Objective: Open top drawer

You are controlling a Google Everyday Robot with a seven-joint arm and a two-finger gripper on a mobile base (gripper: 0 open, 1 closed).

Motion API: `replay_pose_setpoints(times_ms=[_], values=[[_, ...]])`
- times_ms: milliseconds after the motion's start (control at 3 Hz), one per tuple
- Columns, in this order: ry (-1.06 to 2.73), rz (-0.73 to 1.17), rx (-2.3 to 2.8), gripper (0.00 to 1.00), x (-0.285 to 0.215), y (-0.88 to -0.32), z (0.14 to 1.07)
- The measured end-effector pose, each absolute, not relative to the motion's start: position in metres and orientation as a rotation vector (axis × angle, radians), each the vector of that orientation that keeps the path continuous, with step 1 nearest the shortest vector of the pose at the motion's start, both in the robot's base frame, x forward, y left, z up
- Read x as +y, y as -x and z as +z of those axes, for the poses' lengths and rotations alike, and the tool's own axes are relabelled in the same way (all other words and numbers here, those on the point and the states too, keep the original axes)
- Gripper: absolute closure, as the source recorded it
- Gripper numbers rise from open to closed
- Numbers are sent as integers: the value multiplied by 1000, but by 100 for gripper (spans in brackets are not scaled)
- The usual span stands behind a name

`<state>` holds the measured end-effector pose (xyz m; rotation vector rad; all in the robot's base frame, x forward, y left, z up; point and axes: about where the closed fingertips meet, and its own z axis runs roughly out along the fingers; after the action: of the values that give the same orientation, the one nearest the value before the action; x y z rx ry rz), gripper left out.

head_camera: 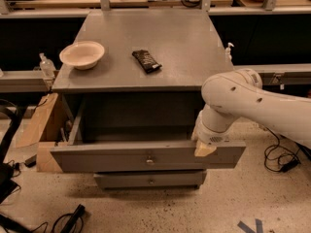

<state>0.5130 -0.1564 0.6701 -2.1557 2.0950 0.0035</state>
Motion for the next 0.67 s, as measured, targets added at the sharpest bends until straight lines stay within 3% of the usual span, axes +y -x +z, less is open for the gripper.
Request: replay_pose_setpoints(times_ms=[667], values=[[2147, 28, 2141, 100, -158, -485, 668]])
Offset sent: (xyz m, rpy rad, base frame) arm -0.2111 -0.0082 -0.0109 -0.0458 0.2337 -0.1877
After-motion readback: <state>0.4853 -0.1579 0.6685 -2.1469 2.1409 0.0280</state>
